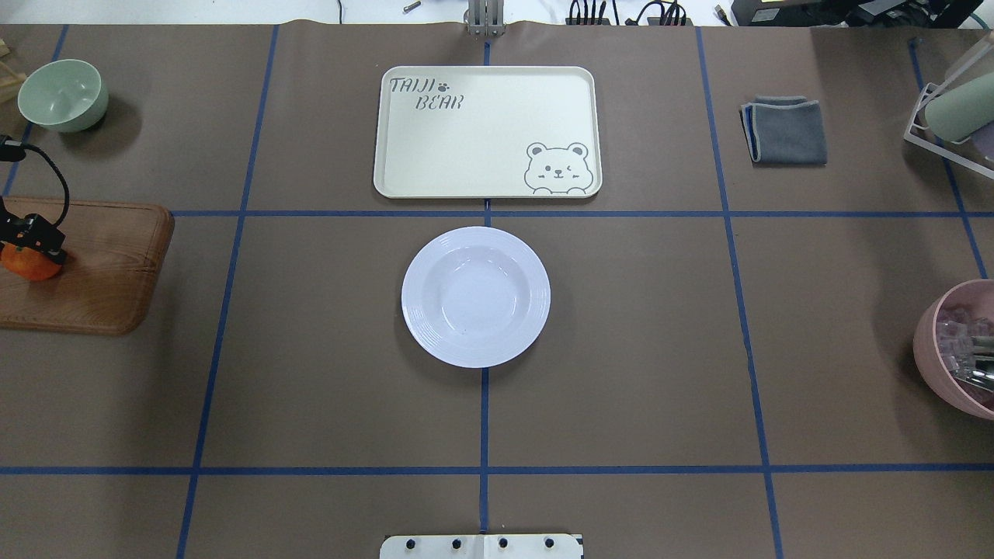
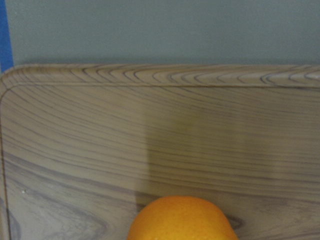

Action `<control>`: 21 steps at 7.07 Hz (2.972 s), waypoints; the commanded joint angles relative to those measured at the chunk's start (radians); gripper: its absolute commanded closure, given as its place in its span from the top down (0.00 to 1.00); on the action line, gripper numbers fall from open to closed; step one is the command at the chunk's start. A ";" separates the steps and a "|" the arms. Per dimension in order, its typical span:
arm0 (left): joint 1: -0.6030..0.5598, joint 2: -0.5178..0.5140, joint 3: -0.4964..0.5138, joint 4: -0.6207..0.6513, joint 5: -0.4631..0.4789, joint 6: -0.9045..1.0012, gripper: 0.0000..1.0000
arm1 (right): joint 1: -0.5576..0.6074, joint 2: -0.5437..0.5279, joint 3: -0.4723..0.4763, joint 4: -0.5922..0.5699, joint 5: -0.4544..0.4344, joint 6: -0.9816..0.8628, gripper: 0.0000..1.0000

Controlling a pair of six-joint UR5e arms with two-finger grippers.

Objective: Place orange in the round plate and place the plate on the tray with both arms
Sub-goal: 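Grasp the orange with the left gripper and lift it off the tray, then carry the orange with the left gripper and release it onto the white plate, then withdraw the left gripper while the right gripper reaches toward the white plate rim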

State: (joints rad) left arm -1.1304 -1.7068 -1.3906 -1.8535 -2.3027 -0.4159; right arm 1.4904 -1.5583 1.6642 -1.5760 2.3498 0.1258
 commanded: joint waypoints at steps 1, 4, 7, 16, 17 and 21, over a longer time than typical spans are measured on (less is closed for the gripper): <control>0.004 -0.013 -0.028 0.014 -0.076 -0.003 0.00 | 0.001 0.000 0.002 0.001 0.000 0.000 1.00; 0.017 -0.344 -0.126 0.426 -0.093 -0.106 0.00 | -0.001 0.012 0.009 -0.001 0.032 0.002 1.00; 0.319 -0.564 -0.162 0.380 -0.036 -0.705 0.00 | -0.012 0.012 0.009 -0.001 0.037 0.003 1.00; 0.560 -0.768 0.101 0.125 0.146 -1.018 0.98 | -0.012 0.012 0.054 0.002 0.069 0.002 1.00; 0.564 -0.765 0.093 0.113 0.166 -1.018 0.98 | -0.028 0.014 0.090 0.010 0.092 0.006 1.00; 0.386 -0.528 -0.230 0.128 0.161 -0.921 0.98 | -0.322 0.171 0.103 0.301 0.082 0.648 1.00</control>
State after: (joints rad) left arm -0.6631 -2.3390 -1.4976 -1.7283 -2.1423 -1.3989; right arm 1.2874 -1.4256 1.7898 -1.4481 2.4364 0.5305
